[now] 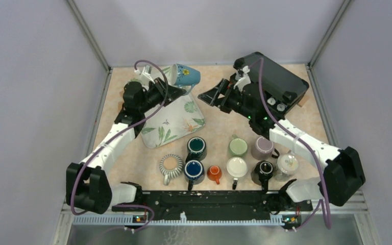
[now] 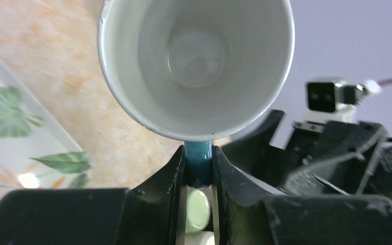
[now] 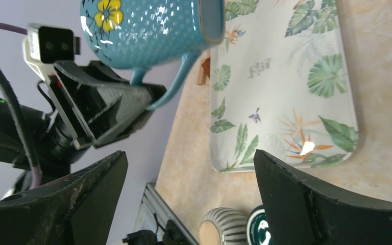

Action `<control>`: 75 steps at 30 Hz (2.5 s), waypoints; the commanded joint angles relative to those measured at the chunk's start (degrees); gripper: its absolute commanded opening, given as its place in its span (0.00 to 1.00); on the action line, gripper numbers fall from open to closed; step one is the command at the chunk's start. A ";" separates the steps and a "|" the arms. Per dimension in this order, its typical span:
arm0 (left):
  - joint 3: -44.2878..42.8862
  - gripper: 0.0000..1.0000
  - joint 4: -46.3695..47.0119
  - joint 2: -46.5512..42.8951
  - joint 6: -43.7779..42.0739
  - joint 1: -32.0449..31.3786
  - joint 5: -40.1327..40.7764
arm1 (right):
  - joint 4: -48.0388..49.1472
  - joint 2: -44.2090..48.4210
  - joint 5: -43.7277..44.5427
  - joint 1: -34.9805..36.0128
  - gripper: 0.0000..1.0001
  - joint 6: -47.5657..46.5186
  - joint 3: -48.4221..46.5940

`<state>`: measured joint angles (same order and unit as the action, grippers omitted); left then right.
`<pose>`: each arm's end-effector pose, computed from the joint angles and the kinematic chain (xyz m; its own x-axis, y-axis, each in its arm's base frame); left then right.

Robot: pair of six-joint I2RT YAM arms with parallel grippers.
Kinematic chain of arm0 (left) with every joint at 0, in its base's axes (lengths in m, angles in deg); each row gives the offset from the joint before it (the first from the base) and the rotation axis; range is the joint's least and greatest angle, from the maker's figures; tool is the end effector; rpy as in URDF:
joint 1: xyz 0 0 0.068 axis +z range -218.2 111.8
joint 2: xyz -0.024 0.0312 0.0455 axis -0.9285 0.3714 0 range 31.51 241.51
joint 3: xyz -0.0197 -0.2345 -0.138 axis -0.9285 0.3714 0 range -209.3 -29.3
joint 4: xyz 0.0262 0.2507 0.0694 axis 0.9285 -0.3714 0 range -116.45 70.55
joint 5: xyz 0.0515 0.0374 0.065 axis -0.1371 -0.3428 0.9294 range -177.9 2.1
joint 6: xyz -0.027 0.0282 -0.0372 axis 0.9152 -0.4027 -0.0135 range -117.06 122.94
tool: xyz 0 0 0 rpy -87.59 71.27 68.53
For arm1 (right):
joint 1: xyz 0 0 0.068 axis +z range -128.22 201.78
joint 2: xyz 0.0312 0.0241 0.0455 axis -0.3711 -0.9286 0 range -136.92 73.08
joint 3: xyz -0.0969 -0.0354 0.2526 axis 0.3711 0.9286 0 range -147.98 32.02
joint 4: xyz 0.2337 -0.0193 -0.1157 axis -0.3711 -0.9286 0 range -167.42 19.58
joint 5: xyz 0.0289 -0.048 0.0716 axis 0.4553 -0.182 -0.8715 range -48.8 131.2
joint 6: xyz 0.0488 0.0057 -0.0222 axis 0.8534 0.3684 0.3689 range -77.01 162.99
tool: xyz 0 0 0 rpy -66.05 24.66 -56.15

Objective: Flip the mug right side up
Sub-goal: Turn over the cup at the center of the board, then place the cup on the tray.

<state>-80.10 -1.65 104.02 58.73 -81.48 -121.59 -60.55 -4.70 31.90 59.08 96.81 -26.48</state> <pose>0.2815 -0.0868 0.3233 -0.6408 -0.5558 -0.5297 0.3554 0.3967 -0.8463 0.2533 0.2003 0.3294 -0.6618 0.4972 -0.5611 -0.3229 0.4863 0.8119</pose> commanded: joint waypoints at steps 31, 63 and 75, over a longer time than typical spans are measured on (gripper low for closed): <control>-52.71 0.00 -27.67 46.45 -42.21 1.11 40.67 | -28.36 22.19 16.33 -0.34 0.99 -16.03 -1.38; -78.49 0.06 -43.91 64.25 -43.27 4.31 37.95 | -27.71 22.55 13.05 -0.30 0.99 -14.80 0.04; -80.76 0.10 -44.33 66.68 -42.69 4.40 37.56 | -27.53 22.32 12.48 -0.31 0.99 -14.45 0.40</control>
<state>-157.06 -49.54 171.23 15.30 -77.57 -84.02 -89.79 17.79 44.89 59.11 82.12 -26.46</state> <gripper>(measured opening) 0.257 0.987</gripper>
